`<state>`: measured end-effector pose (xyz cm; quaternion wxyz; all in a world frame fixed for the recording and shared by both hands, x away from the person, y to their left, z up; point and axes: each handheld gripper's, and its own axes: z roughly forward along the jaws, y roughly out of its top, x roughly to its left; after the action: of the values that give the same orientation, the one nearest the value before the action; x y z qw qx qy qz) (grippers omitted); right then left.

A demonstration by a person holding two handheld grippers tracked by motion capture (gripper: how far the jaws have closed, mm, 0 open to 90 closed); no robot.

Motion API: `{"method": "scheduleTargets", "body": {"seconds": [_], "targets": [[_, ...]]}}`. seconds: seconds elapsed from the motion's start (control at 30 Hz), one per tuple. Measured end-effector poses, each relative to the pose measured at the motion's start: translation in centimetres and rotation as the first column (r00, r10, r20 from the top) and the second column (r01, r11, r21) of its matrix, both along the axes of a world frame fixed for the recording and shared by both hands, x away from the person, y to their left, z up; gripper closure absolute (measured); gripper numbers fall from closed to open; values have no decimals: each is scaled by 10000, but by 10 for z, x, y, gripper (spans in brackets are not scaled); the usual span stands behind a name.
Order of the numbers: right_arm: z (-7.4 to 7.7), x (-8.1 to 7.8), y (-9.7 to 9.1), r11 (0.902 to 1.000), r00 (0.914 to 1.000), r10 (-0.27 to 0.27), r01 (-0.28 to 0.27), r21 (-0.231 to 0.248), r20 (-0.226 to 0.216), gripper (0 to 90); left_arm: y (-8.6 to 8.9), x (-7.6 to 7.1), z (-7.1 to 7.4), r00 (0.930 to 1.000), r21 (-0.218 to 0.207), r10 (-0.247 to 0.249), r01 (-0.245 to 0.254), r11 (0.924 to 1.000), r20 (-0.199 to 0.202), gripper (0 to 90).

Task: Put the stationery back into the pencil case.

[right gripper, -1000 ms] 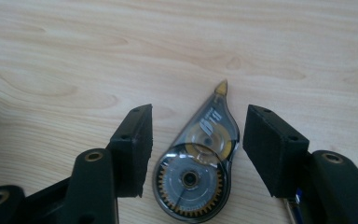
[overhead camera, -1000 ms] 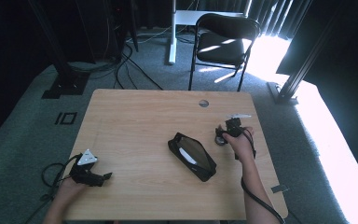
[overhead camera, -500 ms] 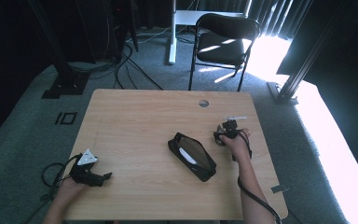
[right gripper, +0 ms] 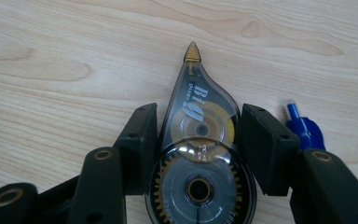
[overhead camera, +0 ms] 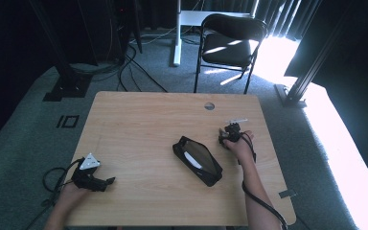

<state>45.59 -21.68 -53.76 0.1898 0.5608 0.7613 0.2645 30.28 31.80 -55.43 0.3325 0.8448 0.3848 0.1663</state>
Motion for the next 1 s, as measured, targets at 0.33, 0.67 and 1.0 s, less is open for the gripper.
{"method": "scheduleTargets", "body": {"seconds": [0.33,0.67,1.0], "targets": [[3,3,5,9999,9993,-65,70,121,-372,487,0,0,0,10000,2,-2,2,10000,-1,16],[22,-4,2,9991,9994,1,13,413,-340,492,0,0,0,10000,0,-2,2,10000,0,16],[58,-24,10,9949,9965,633,-674,752,550,494,0,0,0,10000,2,-1,1,10000,0,15]]}}
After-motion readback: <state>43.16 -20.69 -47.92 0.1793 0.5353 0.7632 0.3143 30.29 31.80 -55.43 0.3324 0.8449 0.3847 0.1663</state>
